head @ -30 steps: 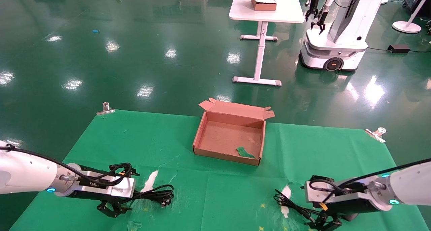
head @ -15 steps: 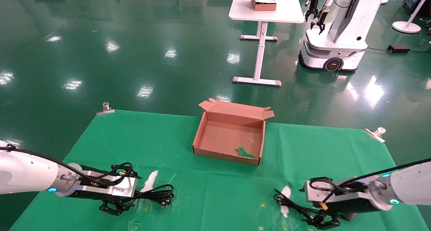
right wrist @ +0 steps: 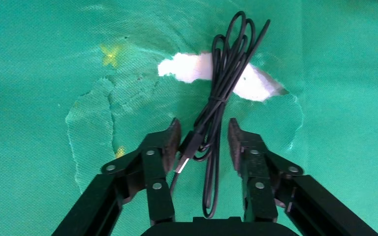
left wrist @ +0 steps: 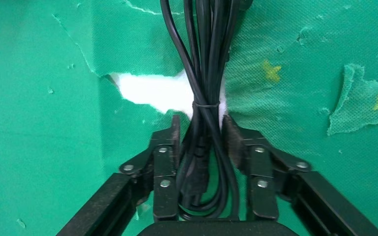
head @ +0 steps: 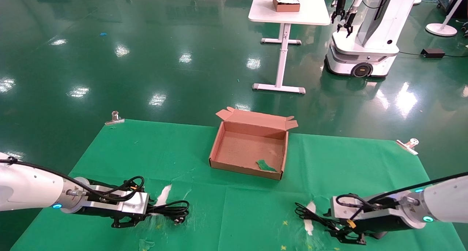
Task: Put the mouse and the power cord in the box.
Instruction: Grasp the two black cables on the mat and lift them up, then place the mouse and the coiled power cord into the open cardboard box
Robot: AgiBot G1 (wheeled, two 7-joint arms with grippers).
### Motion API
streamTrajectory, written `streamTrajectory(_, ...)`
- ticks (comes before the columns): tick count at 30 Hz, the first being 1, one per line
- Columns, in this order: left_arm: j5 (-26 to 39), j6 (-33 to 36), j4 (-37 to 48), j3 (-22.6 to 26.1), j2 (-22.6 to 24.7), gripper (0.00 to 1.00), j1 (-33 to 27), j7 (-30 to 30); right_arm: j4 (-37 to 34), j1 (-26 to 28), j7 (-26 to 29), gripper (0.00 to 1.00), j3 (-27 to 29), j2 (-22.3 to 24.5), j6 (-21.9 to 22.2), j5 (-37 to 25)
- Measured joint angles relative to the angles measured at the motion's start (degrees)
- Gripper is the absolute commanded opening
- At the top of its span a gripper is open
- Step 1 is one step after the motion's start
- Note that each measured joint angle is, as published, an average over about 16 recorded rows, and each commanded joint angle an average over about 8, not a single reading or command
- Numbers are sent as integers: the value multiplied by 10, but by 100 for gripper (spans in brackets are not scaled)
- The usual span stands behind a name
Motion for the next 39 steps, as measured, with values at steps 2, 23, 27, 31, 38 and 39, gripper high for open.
streamTrajectory(2,0,0,0,0,0,0,0,0,0,0,0,0,0,0,0,0)
streamTrajectory(23,-22,62,7,-15,-40,0,-47,-27,13,33,-17,0,13,41,-49,19)
streamTrajectory(27,-36,86,9,-25,-50,0,-74,-49,25,61,-25,0,22,64,-69,32)
streamTrajectory(31,-52,87,10,-36,-43,0,-102,-82,39,97,-26,0,29,77,-78,40)
streamTrajectory(38,-82,46,7,-58,0,0,-153,-151,59,157,-20,0,37,58,-69,51)
streamTrajectory(39,-85,36,6,-60,7,0,-161,-160,60,163,-19,0,38,51,-63,51)
